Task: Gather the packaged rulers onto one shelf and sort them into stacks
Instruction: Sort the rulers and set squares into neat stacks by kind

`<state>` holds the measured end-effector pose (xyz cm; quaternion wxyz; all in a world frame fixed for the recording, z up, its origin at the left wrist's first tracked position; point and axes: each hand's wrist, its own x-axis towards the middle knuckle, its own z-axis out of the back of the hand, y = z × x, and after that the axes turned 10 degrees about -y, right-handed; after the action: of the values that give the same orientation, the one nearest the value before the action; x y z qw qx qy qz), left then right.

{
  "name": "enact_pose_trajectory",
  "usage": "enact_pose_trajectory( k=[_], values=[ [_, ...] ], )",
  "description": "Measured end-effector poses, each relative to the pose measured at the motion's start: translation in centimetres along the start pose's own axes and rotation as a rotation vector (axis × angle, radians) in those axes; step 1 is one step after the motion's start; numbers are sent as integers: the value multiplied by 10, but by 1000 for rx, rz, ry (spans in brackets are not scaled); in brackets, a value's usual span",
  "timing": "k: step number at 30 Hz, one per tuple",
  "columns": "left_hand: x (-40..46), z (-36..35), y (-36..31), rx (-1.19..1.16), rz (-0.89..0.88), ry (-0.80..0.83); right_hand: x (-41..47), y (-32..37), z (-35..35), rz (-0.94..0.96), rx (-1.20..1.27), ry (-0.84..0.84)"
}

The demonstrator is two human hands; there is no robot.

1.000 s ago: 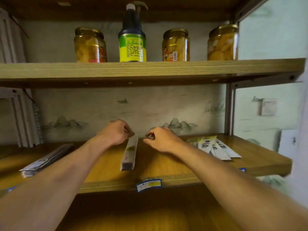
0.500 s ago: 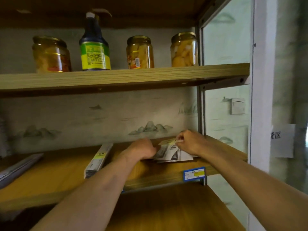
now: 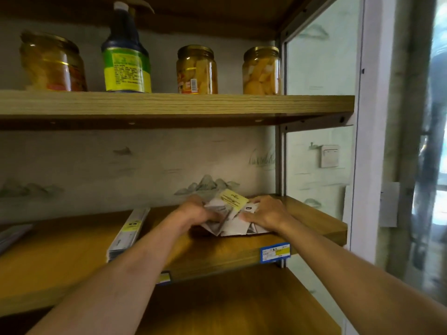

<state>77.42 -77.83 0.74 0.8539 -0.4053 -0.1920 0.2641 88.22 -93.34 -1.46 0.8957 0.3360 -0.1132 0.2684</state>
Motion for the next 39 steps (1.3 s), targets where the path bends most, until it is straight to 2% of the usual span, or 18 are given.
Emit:
enact_pose_trajectory(
  k=[4,9,12,18,20,22,24,26,31,39],
  values=[
    [-3,-2,12,-360,-30,-67,1,-9,3,-109,271,24],
    [-8,-24,2,-629,4,-180,15,-26,21,-196,504,167],
    [-9,-31,-2,-678,-6,-202,20,-31,23,-184,560,235],
    [-14,-49,-11,-677,-20,-377,41,-54,31,-150,697,257],
    [-13,-48,-13,-709,-18,-446,43,-52,39,-111,736,202],
    [-12,-47,-17,-716,-27,-468,44,-46,47,-19,722,69],
    [-13,-48,-24,-690,-53,-459,43,-36,53,102,652,-98],
    [-13,-53,-29,-641,-96,-422,42,-23,53,206,585,-193],
    [-19,-71,-41,-495,-247,-323,30,3,33,347,583,-233],
    [-26,-57,-27,-521,-236,-163,17,12,13,442,542,-176]
  ],
)
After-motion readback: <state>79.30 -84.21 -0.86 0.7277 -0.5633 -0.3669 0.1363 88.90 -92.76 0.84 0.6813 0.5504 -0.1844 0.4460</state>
